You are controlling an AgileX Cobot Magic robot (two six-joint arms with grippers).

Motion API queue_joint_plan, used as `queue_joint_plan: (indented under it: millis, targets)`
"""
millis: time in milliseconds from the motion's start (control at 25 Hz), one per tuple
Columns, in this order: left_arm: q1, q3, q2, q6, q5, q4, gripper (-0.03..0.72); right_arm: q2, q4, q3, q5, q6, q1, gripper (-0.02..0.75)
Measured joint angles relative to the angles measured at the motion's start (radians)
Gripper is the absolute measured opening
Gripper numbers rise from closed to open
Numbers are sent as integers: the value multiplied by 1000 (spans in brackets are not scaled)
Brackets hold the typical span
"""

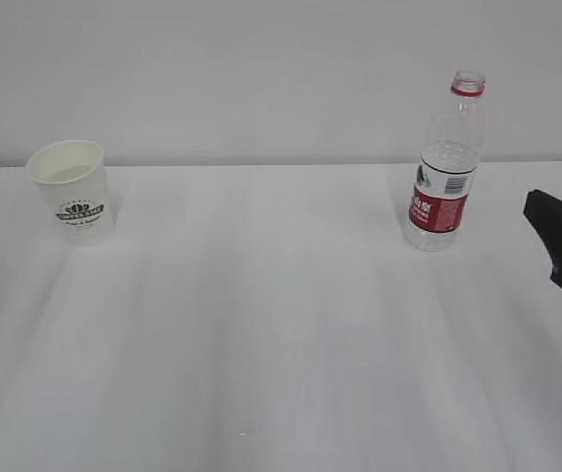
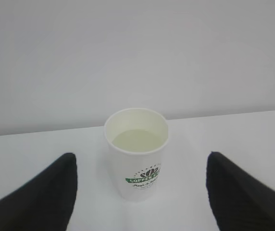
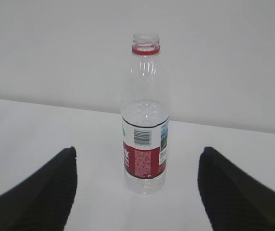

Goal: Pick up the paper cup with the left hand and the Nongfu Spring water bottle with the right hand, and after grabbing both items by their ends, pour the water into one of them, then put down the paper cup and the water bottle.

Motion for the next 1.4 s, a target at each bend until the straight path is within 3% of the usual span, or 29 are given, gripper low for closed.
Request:
queue_joint_plan:
  millis: [840,1240,1400]
  targets:
    - [0,2,-679,0,642,78,593,-498,0,4,499,0,0,588]
    - [0,-2,-835,0,896,74,591,-593,0,-53,722,0,0,589]
    - [0,-64,-861,0,1013,68,591,-625,-24,-98,837,0,0,589]
